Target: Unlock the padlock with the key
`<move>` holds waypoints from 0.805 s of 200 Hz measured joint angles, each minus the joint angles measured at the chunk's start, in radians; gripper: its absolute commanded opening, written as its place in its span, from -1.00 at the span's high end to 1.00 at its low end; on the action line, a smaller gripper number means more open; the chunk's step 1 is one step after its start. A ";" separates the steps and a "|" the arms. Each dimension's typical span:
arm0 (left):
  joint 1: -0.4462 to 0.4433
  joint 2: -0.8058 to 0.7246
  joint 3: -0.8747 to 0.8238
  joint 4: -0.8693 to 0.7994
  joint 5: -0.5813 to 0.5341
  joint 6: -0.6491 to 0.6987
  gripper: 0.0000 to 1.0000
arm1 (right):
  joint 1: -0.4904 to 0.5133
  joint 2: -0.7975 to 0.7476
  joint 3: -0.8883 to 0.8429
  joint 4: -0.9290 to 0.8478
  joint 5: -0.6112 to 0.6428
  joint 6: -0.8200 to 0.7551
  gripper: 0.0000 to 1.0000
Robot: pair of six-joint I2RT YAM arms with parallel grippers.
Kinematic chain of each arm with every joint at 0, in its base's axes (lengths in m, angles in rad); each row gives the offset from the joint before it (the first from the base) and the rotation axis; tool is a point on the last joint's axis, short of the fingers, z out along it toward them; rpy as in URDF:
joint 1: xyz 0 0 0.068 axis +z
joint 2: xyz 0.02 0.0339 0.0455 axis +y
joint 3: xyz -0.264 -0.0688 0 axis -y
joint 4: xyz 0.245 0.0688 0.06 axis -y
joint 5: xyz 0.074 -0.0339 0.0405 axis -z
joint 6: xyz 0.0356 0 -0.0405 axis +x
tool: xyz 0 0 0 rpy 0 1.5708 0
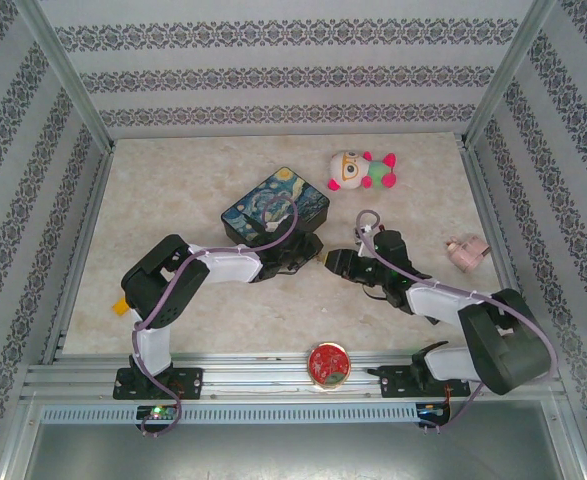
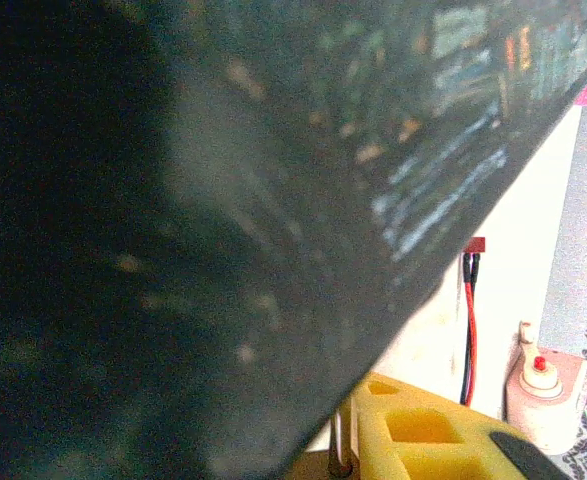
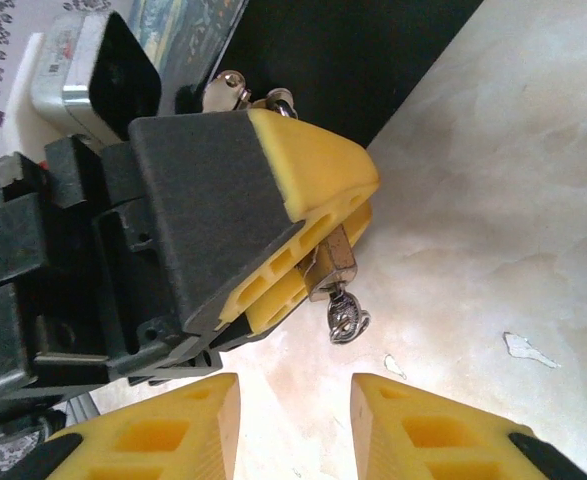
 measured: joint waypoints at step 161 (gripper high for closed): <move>0.000 -0.009 -0.023 0.025 0.010 0.004 0.50 | 0.015 0.159 0.041 0.120 0.019 0.018 0.54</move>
